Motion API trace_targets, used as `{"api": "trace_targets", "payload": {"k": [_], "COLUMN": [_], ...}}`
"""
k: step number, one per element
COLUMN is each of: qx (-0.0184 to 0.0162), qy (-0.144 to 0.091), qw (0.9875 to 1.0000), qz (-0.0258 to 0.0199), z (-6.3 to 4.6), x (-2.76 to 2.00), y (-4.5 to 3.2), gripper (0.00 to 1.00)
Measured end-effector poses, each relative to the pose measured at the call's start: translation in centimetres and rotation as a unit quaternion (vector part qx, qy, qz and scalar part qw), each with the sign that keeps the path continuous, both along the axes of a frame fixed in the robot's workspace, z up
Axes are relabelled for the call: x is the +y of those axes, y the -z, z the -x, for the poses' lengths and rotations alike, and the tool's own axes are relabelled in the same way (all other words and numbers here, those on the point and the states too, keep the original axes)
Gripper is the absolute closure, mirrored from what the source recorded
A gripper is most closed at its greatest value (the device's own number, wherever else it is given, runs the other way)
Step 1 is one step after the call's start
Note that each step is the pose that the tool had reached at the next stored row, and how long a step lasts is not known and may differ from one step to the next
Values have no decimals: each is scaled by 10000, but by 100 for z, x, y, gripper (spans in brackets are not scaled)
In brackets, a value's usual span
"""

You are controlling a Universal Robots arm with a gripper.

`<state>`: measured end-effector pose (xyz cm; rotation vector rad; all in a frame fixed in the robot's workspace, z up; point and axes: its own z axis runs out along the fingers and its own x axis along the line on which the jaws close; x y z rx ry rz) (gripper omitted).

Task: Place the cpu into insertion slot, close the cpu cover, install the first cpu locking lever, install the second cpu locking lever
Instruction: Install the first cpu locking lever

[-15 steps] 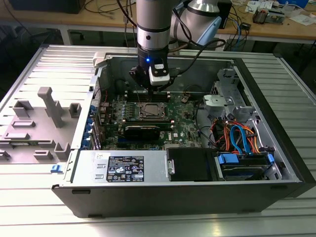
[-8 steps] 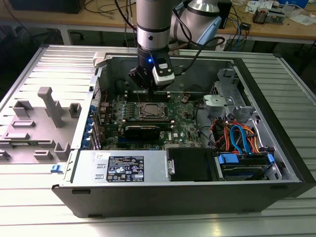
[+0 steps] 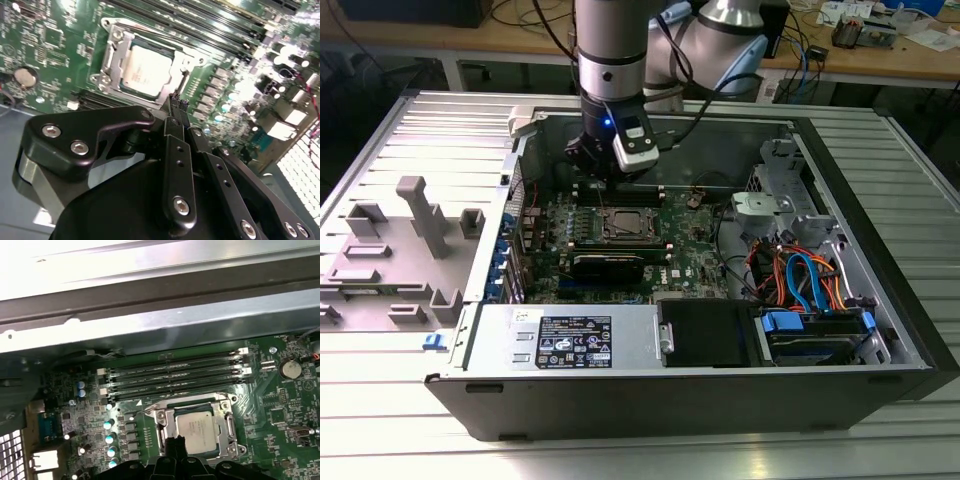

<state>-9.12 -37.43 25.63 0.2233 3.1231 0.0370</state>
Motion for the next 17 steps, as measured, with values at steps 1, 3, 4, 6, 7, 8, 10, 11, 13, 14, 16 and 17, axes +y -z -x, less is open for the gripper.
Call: {"api": "trace_targets", "payload": {"k": [1, 3, 4, 6, 7, 8, 10, 11, 13, 14, 16, 17], "qx": [0, 0, 0, 0, 0, 0, 0, 0, 0, 0, 0, 0], "qy": [-8, -21, -31, -46, -51, -64, -85, -93, -115, -124, -138, -146], "qw": [10000, 10000, 10000, 10000, 10000, 10000, 10000, 10000, 9999, 9999, 9999, 9999], "qz": [-2, -7, -11, -16, -18, -21, -24, -25, -29, -30, -38, -43], "z": [30, 73, 104, 150, 170, 205, 246, 265, 314, 330, 375, 378], "x": [0, 0, 0, 0, 0, 0, 0, 0, 0, 0, 0, 1], "y": [0, 0, 0, 0, 0, 0, 0, 0, 0, 0, 0, 0], "gripper": [89, 89, 89, 89, 89, 89, 89, 89, 89, 89, 89, 89]}}
